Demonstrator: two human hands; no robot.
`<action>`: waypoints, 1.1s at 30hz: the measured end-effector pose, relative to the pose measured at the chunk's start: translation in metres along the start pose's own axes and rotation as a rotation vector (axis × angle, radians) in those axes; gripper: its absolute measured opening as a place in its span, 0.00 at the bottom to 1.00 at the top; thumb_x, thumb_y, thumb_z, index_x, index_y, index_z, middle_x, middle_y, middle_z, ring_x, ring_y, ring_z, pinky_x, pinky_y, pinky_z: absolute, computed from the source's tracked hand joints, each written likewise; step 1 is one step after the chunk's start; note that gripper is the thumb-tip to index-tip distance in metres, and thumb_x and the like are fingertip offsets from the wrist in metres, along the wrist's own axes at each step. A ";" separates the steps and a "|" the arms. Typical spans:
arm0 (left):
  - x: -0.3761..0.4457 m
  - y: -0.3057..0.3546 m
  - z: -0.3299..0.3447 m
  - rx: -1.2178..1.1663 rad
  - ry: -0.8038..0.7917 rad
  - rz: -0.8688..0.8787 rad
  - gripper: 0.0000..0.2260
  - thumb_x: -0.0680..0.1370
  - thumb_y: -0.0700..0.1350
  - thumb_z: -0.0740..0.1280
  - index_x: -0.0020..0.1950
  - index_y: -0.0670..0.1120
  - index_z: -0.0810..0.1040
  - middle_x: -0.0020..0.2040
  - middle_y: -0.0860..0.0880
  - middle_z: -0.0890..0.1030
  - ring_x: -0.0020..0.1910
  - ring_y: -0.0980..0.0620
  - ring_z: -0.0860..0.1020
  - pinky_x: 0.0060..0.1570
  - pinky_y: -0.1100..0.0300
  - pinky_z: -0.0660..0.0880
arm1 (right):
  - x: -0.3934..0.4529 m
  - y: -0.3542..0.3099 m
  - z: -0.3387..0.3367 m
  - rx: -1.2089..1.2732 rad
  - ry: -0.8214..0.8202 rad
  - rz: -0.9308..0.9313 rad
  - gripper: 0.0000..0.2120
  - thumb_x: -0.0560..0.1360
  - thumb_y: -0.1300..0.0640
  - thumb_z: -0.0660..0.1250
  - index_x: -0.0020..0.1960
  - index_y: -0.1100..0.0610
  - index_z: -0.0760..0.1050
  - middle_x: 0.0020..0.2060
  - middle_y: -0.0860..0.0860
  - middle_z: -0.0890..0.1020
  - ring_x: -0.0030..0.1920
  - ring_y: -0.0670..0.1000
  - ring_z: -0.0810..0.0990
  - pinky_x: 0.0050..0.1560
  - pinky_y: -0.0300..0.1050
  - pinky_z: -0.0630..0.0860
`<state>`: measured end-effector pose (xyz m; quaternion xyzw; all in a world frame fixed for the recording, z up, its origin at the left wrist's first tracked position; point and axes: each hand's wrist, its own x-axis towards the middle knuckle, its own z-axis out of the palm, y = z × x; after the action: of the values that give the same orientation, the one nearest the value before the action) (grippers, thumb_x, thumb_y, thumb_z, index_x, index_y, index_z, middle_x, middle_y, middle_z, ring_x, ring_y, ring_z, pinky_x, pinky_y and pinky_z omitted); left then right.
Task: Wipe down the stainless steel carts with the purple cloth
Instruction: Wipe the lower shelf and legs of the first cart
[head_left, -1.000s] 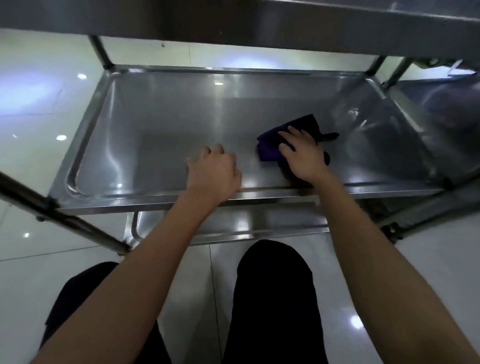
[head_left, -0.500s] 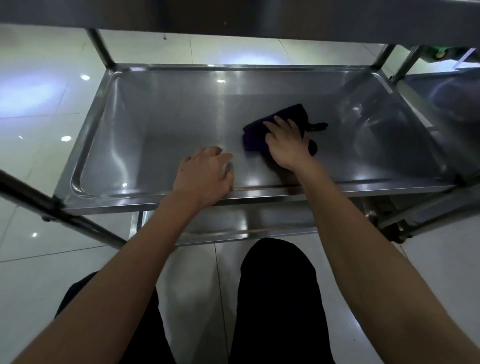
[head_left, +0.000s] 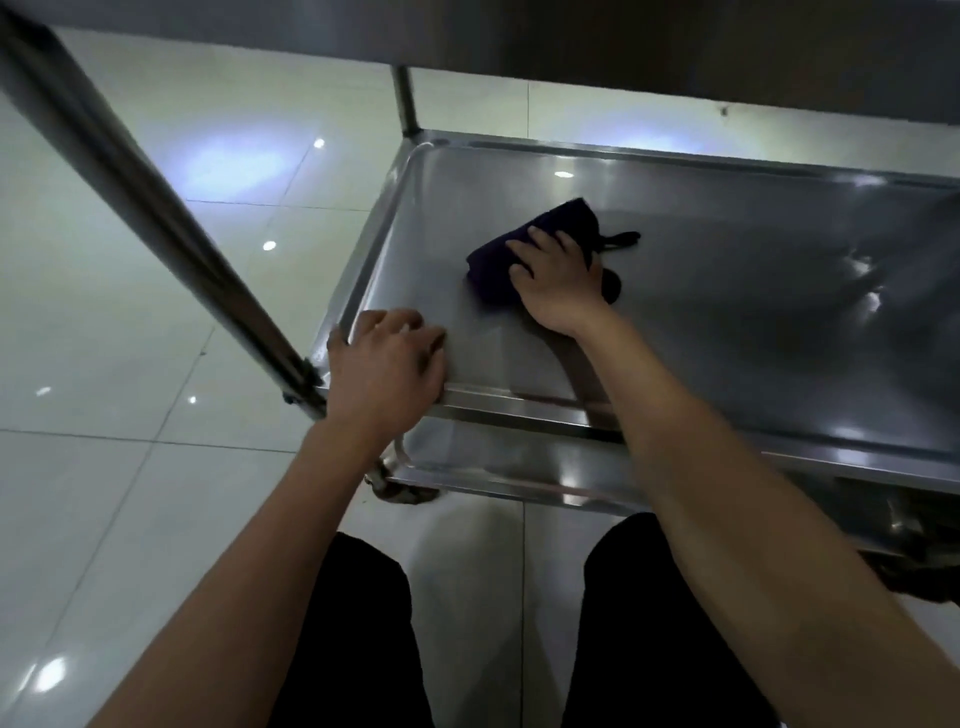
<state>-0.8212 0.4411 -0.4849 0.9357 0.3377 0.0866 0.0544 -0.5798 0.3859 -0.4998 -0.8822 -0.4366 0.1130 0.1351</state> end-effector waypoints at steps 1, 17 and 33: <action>0.000 -0.003 0.001 -0.003 -0.006 0.013 0.15 0.81 0.57 0.58 0.63 0.58 0.80 0.65 0.55 0.76 0.68 0.44 0.71 0.67 0.37 0.66 | 0.008 -0.015 0.005 0.001 -0.014 -0.033 0.24 0.82 0.44 0.47 0.78 0.41 0.59 0.80 0.45 0.54 0.80 0.53 0.47 0.76 0.65 0.42; 0.002 -0.005 0.004 -0.031 -0.069 0.014 0.17 0.82 0.58 0.56 0.68 0.60 0.76 0.71 0.53 0.71 0.72 0.46 0.66 0.71 0.33 0.60 | 0.035 -0.082 0.019 0.060 -0.094 -0.256 0.23 0.82 0.44 0.50 0.77 0.41 0.61 0.80 0.45 0.56 0.80 0.53 0.49 0.75 0.63 0.46; -0.002 0.149 0.018 -0.104 -0.046 0.184 0.14 0.80 0.53 0.60 0.57 0.49 0.80 0.60 0.49 0.77 0.62 0.44 0.72 0.65 0.40 0.66 | -0.071 0.118 -0.039 0.050 0.050 0.109 0.22 0.84 0.43 0.51 0.77 0.41 0.62 0.80 0.44 0.56 0.80 0.52 0.50 0.76 0.63 0.47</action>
<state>-0.7265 0.3243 -0.4789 0.9604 0.2440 0.0869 0.1024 -0.5217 0.2547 -0.4970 -0.9037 -0.3814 0.1089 0.1614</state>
